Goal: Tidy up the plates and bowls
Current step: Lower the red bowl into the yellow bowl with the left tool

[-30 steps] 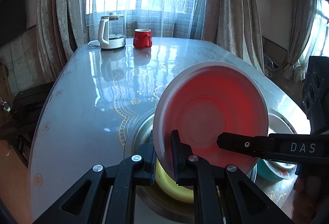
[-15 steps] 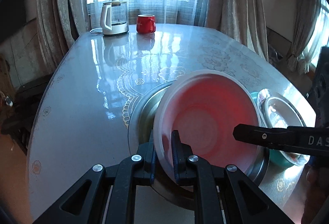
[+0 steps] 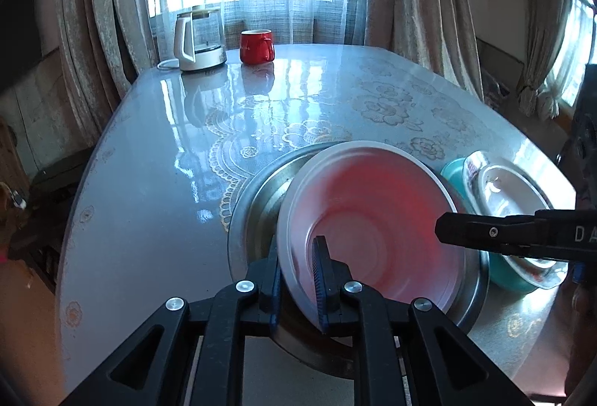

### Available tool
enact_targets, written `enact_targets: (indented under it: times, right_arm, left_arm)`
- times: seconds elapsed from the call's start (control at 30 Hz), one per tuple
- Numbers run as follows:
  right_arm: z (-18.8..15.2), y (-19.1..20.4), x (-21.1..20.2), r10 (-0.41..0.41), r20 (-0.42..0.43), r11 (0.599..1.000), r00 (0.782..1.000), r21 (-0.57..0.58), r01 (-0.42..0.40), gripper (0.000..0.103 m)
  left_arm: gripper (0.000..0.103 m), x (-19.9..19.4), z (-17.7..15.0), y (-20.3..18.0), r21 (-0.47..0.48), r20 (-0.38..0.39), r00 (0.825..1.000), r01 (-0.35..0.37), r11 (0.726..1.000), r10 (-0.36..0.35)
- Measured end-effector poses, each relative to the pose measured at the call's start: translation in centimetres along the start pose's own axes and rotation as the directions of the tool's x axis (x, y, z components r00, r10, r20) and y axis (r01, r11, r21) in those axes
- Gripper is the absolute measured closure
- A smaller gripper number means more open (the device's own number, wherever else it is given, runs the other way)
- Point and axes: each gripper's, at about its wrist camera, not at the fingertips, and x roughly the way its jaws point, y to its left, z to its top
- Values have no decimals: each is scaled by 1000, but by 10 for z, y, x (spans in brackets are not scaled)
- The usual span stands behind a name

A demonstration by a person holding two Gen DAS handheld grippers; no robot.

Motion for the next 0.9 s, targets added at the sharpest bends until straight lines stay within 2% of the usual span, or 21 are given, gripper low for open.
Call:
enact_targets:
  times: [0.1,0.23,0.3,0.4,0.47,0.53,0.63,0.73,0.9]
  right_arm:
    - [-2,-1,1,-4,-6,1000,1000,9,4,90]
    - [0,-5,-6,49,1,998,999,48,-49,89]
    - [1,-2,-8,50,1,998,999,43,-50,87]
    - [2,0,-9,38,4,998,999,46,-38,87]
    - [2,-2,-7,38,-4,998,999,58,-38,87]
    - [1,-4,-5,39,-13,997,999,66,-38,87]
    - [2,-5,-4,24,-15,998,1000,64,-23,86]
    - [2,-4,-1,2,-27,999,1000,46,-1,80]
    - [6,4,6,-50,-32,998,998,-31,49,82]
  left_arm:
    - [89,0,1,0,4,-3,1000,3,1000,-3]
    - [88,5,3,0,21,-31,999,-15,1000,15]
    - [88,7,6,-2,38,-43,999,-25,999,26]
    - [87,7,8,1,21,-54,999,-1,1000,2]
    - [79,5,8,4,9,-55,998,12,1000,-12]
    - [77,5,8,5,9,-47,999,7,1000,-6]
    - [77,5,6,6,8,-50,999,13,1000,-13]
    - [87,7,5,1,34,-55,998,-4,999,6]
    - [87,12,4,-3,61,-46,998,-32,998,35]
